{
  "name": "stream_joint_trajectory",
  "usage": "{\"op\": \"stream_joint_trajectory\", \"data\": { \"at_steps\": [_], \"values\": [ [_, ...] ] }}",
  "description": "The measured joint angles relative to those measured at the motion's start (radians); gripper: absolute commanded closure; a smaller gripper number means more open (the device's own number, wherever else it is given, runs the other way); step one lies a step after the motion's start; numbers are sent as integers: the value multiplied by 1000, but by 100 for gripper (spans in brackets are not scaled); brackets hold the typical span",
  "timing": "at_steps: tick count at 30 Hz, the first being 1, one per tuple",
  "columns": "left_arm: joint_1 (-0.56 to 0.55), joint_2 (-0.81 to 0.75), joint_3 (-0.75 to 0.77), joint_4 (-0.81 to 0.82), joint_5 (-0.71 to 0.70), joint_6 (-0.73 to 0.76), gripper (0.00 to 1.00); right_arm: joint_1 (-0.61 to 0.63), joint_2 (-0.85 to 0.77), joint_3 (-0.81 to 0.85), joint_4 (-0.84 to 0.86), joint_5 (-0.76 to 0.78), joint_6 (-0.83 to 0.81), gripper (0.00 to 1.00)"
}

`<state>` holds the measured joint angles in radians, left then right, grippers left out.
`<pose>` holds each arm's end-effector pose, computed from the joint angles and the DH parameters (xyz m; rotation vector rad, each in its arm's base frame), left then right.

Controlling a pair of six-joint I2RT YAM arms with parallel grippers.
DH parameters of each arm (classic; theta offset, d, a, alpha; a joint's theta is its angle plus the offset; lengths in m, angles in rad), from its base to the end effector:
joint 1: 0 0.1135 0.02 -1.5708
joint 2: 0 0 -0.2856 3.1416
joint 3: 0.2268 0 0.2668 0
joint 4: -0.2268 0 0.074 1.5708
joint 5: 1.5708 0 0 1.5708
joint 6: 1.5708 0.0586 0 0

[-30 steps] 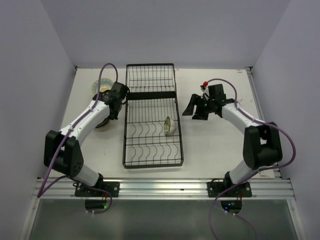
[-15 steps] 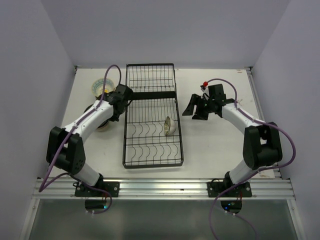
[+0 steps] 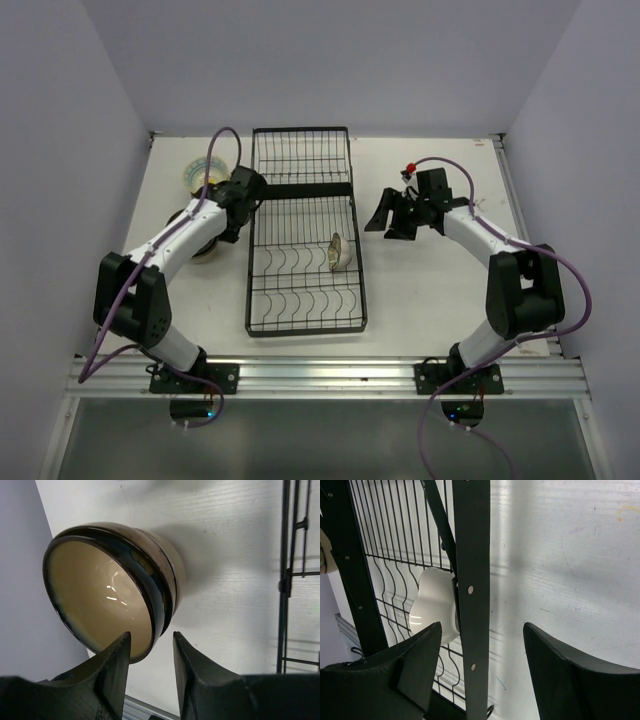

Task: Unload the bowls from the dish rack

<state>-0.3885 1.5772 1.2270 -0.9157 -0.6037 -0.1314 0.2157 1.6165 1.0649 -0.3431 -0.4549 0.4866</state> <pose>0.3118 -0.0917 0.2497 0.2113 2.6105 0.6839 0.3512 0.1033 0.2149 0.1376 2.5330 0.8552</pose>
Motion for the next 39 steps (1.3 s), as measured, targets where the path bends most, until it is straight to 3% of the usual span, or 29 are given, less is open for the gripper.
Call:
{"op": "stream_joint_trajectory", "data": {
  "at_steps": [6, 10, 13, 16, 19, 27, 39],
  "values": [
    [0, -69, 94, 8, 82, -8, 55, 0, 0, 0, 0, 0, 0, 30],
    [4, -201, 102, 134, 403, -27, 55, 0, 0, 0, 0, 0, 0, 30],
    [-7, -314, 2, 330, 688, -102, 55, 0, 0, 0, -1, 0, 0, 30],
    [-64, -323, -69, 467, 839, -165, 54, 0, 0, 0, -2, 1, -1, 30],
    [-166, -228, -80, 554, 930, -203, 55, 0, 0, 0, -2, 1, -1, 30],
    [-317, -46, -96, 653, 970, -254, 55, 0, 0, 0, -5, 19, -2, 30],
    [-396, 90, -101, 681, 835, -252, 54, 0, 0, 0, -4, 19, -2, 30]
  ]
}}
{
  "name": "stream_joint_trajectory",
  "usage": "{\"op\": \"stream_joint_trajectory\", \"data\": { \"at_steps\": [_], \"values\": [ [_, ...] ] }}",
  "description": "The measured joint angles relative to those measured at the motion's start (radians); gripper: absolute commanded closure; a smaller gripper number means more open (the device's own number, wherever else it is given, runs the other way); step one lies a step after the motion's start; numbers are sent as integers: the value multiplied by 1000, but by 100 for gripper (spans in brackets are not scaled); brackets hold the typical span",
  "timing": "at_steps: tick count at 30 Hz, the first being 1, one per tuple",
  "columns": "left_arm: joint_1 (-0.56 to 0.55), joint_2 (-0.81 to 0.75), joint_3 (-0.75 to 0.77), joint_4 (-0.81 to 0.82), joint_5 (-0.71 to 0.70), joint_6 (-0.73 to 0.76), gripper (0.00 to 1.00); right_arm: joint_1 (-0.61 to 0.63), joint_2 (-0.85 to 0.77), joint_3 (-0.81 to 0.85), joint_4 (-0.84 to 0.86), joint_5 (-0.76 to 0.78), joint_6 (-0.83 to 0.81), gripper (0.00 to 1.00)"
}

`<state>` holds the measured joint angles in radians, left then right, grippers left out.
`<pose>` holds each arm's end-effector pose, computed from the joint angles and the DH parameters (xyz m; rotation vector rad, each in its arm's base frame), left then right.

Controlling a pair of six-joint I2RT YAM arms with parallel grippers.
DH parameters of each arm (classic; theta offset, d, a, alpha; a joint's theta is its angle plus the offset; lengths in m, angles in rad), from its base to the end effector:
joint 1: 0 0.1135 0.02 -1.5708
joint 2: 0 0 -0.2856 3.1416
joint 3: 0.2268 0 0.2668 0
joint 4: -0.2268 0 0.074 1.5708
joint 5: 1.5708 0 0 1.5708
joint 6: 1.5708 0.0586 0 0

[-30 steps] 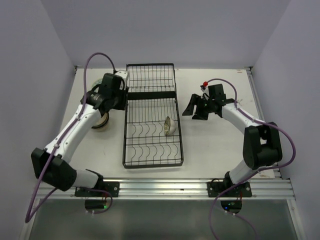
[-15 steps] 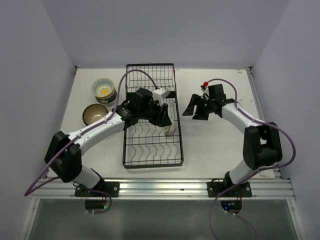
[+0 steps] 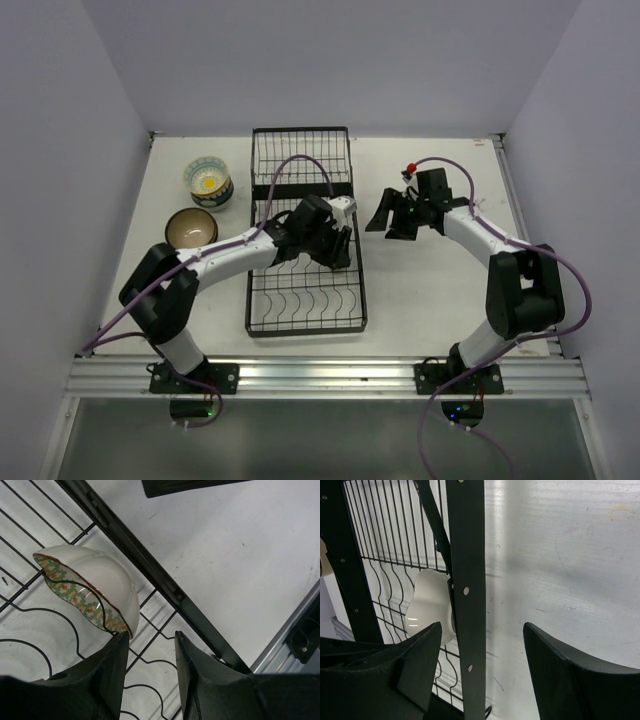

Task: Unload the bowls from the dish rack

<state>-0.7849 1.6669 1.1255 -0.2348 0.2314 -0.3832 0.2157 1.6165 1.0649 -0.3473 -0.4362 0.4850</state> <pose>0.2697 -0.2884 0.2234 0.6129 2.4046 -0.8138 0.3513 0.1023 0.2142 0.1458 2.5363 0.8308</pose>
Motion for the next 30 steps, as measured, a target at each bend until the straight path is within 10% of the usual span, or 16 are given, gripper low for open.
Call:
{"op": "stream_joint_trajectory", "data": {
  "at_steps": [17, 30],
  "values": [
    [-10, 82, -14, 55, -59, 0, 61, 0, 0, 0, 0, 0, 0, 30],
    [-4, 90, -76, 192, -14, -101, 100, 0, 0, 0, 0, 0, 0, 30]
  ]
}}
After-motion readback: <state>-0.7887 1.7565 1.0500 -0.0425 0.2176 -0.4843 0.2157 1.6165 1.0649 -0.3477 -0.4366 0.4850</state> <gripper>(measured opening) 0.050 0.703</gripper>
